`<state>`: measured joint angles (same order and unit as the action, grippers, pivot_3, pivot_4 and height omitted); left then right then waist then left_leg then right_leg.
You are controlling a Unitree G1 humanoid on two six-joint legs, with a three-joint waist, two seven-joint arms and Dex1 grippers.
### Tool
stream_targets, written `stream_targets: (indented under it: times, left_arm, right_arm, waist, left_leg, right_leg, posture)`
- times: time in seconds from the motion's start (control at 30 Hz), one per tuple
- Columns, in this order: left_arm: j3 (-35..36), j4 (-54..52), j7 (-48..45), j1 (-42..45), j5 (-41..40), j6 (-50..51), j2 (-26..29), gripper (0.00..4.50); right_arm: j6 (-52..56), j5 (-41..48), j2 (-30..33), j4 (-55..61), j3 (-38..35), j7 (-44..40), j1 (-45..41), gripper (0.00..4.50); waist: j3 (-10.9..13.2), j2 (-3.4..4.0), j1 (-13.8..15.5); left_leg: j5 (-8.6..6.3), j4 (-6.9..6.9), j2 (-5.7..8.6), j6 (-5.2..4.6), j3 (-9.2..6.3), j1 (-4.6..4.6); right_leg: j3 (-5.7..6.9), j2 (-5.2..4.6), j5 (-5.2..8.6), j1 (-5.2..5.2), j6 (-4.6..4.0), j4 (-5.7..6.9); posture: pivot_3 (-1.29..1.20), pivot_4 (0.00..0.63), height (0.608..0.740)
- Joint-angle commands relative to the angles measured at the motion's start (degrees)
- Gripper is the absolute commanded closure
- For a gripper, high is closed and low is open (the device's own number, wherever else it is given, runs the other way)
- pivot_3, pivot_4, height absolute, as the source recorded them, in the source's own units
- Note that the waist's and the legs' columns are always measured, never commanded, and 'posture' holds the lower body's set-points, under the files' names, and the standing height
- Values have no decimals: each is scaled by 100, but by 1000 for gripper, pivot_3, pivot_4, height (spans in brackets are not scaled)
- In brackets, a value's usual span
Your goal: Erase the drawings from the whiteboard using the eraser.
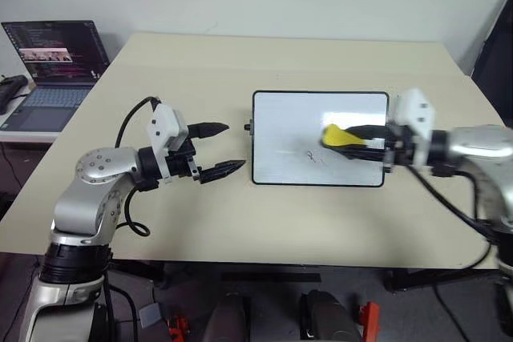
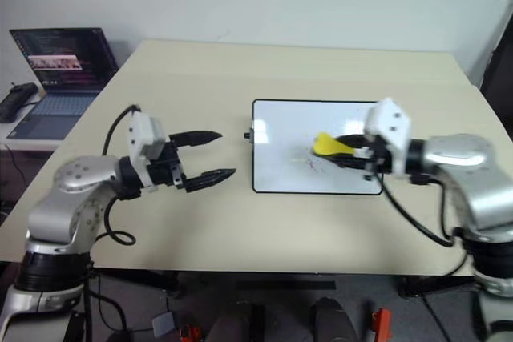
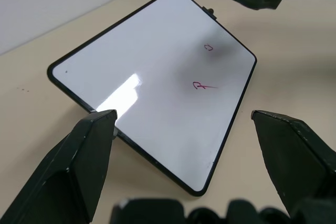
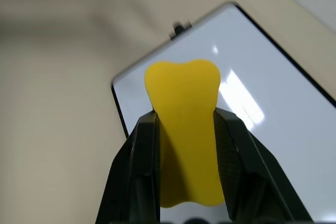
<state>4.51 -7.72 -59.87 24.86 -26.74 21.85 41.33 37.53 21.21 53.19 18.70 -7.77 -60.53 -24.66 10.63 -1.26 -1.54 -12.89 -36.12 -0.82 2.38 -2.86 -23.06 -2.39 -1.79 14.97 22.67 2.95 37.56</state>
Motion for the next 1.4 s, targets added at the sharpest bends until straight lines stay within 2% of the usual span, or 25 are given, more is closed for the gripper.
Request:
stream_targets:
  times: [0.03,0.2,0.93,1.13,1.33,1.4]
  left_arm:
    - [-48,6,-127,92,34,14,118,0]
    - [-99,-42,-141,74,30,95,114,0]
    - [-172,-169,-97,92,0,252,38,0]
    - [-271,-94,-119,78,95,181,4,0]
    - [-417,-49,-155,-63,210,55,-24,0]
    - [-431,-75,-140,-94,210,48,-36,0]
  right_arm:
    - [-323,-58,302,-166,-430,-85,411,3431]
    - [-537,-42,454,-408,-532,-91,685,3431]
    - [-757,5,528,-567,-293,-76,501,3434]
    - [-741,-16,-337,-405,254,509,-314,3434]
    - [-1155,-1084,-1820,-1066,1542,1577,-1246,3434]
    - [-1388,-1502,-2067,-1476,1820,1855,-1366,3434]
  waist:
    - [1,-2,-15]
    - [3,-2,-74]
    - [4,-3,-30]
    - [4,-3,-66]
    - [4,-3,-80]
    - [4,-3,-72]
  left_leg:
    - [0,1,0,0,2,1]
    - [0,1,-3,0,13,11]
    - [1,0,-3,1,10,11]
    - [1,0,-7,1,10,16]
    - [2,0,-6,2,6,14]
    - [2,-1,-5,2,7,6]
  right_leg:
    - [-1,0,1,0,1,0]
    - [-13,4,18,1,23,10]
    - [-12,5,20,0,26,13]
    - [-14,9,20,0,26,18]
    - [-12,10,5,3,-1,24]
    - [-13,9,3,13,-4,27]
  posture:
    - [0,150,740]
    - [0,150,740]
    - [0,150,740]
    - [0,150,740]
    - [0,150,740]
    - [0,150,740]
